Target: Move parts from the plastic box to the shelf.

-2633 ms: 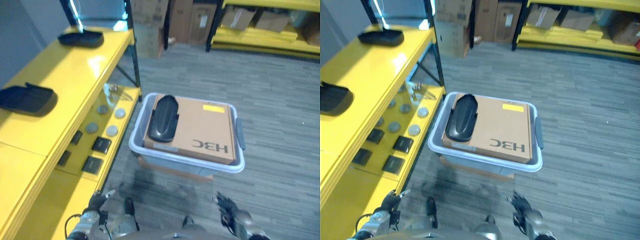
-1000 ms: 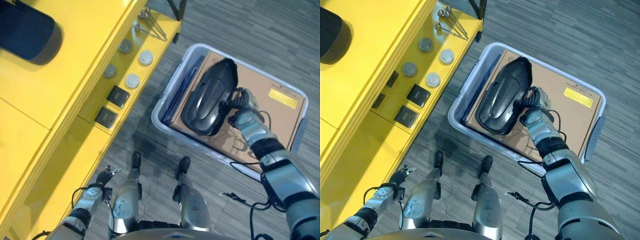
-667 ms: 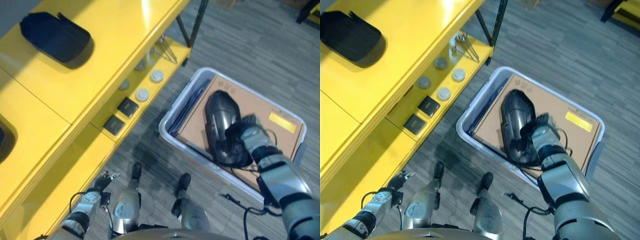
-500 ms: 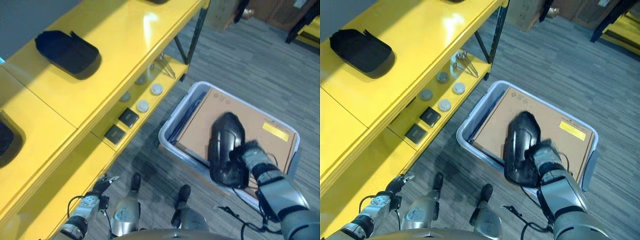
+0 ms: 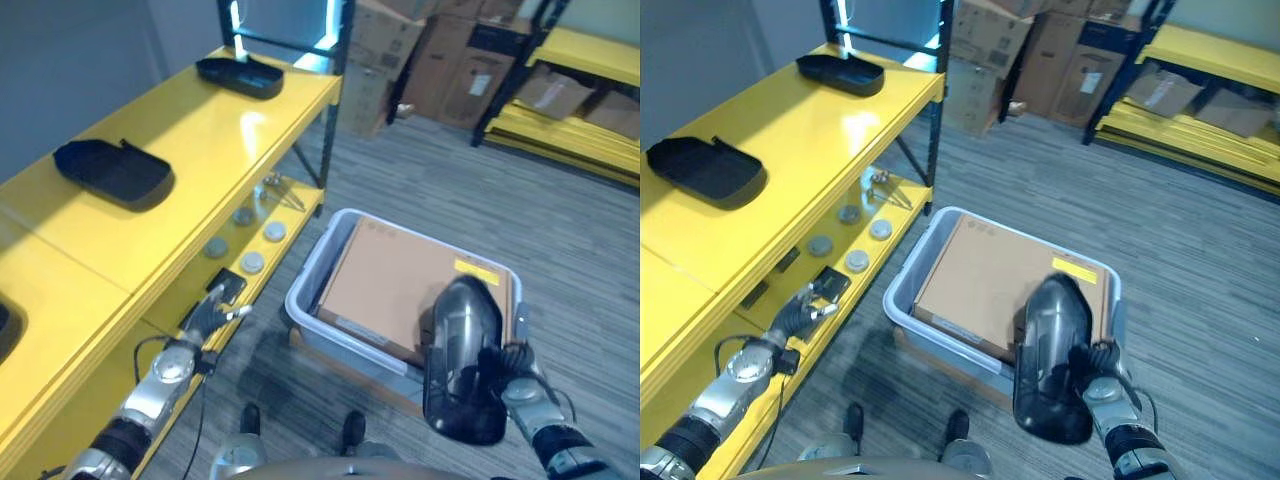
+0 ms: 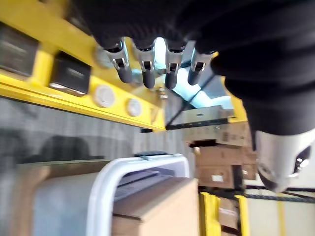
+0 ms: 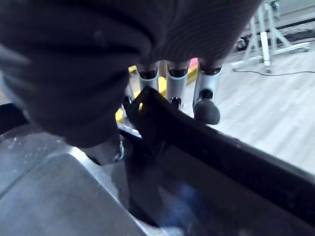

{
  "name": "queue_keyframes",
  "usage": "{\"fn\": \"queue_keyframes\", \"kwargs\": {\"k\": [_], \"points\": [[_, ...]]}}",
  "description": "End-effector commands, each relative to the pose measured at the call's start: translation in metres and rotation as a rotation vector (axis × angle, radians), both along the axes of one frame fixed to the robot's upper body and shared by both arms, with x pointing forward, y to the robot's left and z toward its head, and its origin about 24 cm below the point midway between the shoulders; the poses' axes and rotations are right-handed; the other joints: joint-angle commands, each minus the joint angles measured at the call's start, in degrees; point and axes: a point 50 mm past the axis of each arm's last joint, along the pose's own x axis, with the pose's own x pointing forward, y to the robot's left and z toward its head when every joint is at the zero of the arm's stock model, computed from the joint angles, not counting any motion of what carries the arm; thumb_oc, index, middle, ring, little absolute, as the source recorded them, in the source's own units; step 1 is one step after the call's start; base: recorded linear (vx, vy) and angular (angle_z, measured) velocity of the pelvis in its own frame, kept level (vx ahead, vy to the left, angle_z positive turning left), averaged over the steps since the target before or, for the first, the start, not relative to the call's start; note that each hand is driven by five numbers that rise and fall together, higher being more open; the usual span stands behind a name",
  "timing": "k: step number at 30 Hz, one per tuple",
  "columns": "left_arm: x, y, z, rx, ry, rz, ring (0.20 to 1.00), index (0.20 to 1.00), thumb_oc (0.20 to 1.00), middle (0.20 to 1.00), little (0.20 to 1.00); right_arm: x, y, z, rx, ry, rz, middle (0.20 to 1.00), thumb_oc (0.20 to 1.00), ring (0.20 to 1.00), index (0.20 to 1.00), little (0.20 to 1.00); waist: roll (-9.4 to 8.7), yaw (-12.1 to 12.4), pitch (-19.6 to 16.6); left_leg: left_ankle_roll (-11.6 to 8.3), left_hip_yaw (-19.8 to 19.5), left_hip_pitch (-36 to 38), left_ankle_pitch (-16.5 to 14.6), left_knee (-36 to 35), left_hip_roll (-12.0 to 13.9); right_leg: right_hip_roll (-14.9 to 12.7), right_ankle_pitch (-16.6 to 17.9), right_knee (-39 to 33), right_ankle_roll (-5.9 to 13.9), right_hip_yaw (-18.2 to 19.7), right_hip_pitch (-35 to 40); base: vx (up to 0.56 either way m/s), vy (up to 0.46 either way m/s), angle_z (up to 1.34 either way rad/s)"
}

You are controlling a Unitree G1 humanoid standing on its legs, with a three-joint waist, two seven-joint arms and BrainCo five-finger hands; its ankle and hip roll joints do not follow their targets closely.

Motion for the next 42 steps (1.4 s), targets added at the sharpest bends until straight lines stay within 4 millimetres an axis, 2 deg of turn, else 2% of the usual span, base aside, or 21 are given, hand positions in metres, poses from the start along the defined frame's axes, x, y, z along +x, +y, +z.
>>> {"fn": "queue_keyframes", "kwargs": {"k": [1, 5, 6, 8, 10, 11, 14, 19, 26, 33, 42], "points": [[0.024, -0.015, 0.022, -0.071, -0.054, -0.058, 1.0, 1.0, 1.0, 1.0, 1.0, 0.041, -0.011, 0.085, -0.344, -0.28, 0.102, 0.2, 0.2, 0.2, 0.2, 0.2, 0.74, 0.4, 0.3, 0.13, 3.1, 1.1, -6.3, 0.0, 1.4, -1.6, -7.5, 0.2, 2.37, -0.7, 5.3, -0.04, -0.014, -0.24], [0.033, -0.038, 0.041, -0.152, -0.092, -0.14, 1.0, 1.0, 1.0, 1.0, 1.0, 0.054, 0.006, 0.119, -0.466, -0.401, 0.185, 0.2, 0.2, 0.2, 0.2, 0.2, 0.5, -0.5, -0.4, 0.21, 3.7, 1.7, -6.7, 0.0, 1.6, -1.4, -8.1, 0.2, 2.34, -0.1, 5.9, -0.03, -0.009, -0.13], [0.036, -0.049, 0.05, -0.182, -0.12, -0.179, 1.0, 1.0, 1.0, 1.0, 1.0, 0.06, 0.015, 0.134, -0.505, -0.47, 0.224, 0.2, 0.2, 0.2, 0.2, 0.2, 0.38, -1.0, -0.7, 0.23, 4.1, 2.1, -7.0, 0.0, 1.7, -1.3, -8.3, 0.2, 2.38, 0.1, 6.1, -0.03, -0.004, -0.06], [0.039, -0.058, 0.058, -0.197, -0.144, -0.206, 1.0, 1.0, 1.0, 1.0, 1.0, 0.065, 0.024, 0.146, -0.523, -0.523, 0.253, 0.2, 0.2, 0.2, 0.2, 0.2, 0.3, -1.3, -0.9, 0.27, 4.3, 2.4, -7.1, 0.0, 1.8, -1.2, -8.5, 0.2, 2.34, 0.4, 6.3, -0.03, -0.001, -0.08], [0.042, -0.071, 0.069, -0.197, -0.198, -0.232, 1.0, 1.0, 1.0, 1.0, 1.0, 0.072, 0.034, 0.163, -0.53, -0.586, 0.289, 0.2, 0.2, 0.2, 0.2, 0.2, 0.12, -1.7, -1.4, 0.34, 4.6, 2.7, -7.4, 0.0, 1.8, -1.0, -8.7, 0.2, 2.28, 0.7, 6.5, -0.03, -0.006, -0.16], [0.047, -0.081, 0.078, -0.188, -0.241, -0.245, 1.0, 1.0, 1.0, 1.0, 1.0, 0.079, 0.046, 0.178, -0.51, -0.664, 0.324, 0.2, 0.2, 0.2, 0.2, 0.2, -0.08, -2.1, -1.7, 0.4, 4.8, 3.0, -7.6, 0.0, 2.0, -0.9, -9.0, 0.2, 2.2, 1.0, 6.7, -0.03, -0.011, -0.15], [0.05, -0.098, 0.088, -0.202, -0.282, -0.275, 1.0, 1.0, 1.0, 1.0, 1.0, 0.088, 0.07, 0.194, -0.449, -0.758, 0.379, 0.2, 0.2, 0.2, 0.2, 0.2, -0.28, -2.5, -2.2, 0.39, 5.0, 3.3, -7.9, 0.0, 2.0, -0.6, -9.3, 0.2, 2.14, 1.5, 6.9, -0.01, -0.014, -0.06], [0.048, -0.115, 0.088, -0.229, -0.267, -0.298, 1.0, 1.0, 1.0, 1.0, 1.0, 0.094, 0.101, 0.201, -0.368, -0.822, 0.469, 0.2, 0.2, 0.2, 0.2, 0.2, -0.35, -2.6, -2.5, 0.44, 5.3, 3.5, -8.1, 0.0, 2.2, -0.5, -9.5, 0.2, 1.98, 1.7, 6.9, -0.01, -0.001, -0.05], [0.049, -0.122, 0.088, -0.181, -0.3, -0.318, 1.0, 1.0, 1.0, 1.0, 1.0, 0.099, 0.135, 0.202, -0.316, -0.841, 0.598, 0.2, 0.2, 0.2, 0.2, 0.2, -0.27, -2.2, -2.7, 0.47, 5.5, 3.6, -8.3, 0.0, 2.1, -0.5, -9.7, 0.2, 1.98, 1.6, 6.9, 0.0, 0.003, -0.03], [0.049, -0.121, 0.091, -0.088, -0.35, -0.351, 1.0, 1.0, 1.0, 1.0, 1.0, 0.096, 0.159, 0.205, -0.244, -0.864, 0.726, 0.2, 0.2, 0.2, 0.2, 0.2, -0.2, -1.8, -2.7, 0.47, 5.3, 3.5, -8.4, 0.0, 2.0, -0.6, -9.7, 0.2, 2.03, 1.4, 6.9, 0.0, 0.0, 0.0], [0.054, -0.116, 0.087, -0.032, -0.348, -0.314, 1.0, 1.0, 1.0, 1.0, 1.0, 0.081, 0.197, 0.217, -0.16, -0.909, 0.951, 0.2, 0.2, 0.2, 0.2, 0.2, -0.34, -1.6, -2.7, 0.66, 5.0, 3.8, -8.8, 0.0, 1.6, -0.6, -9.7, 0.2, 2.07, 1.5, 7.0, 0.0, 0.0, 0.0]]}}
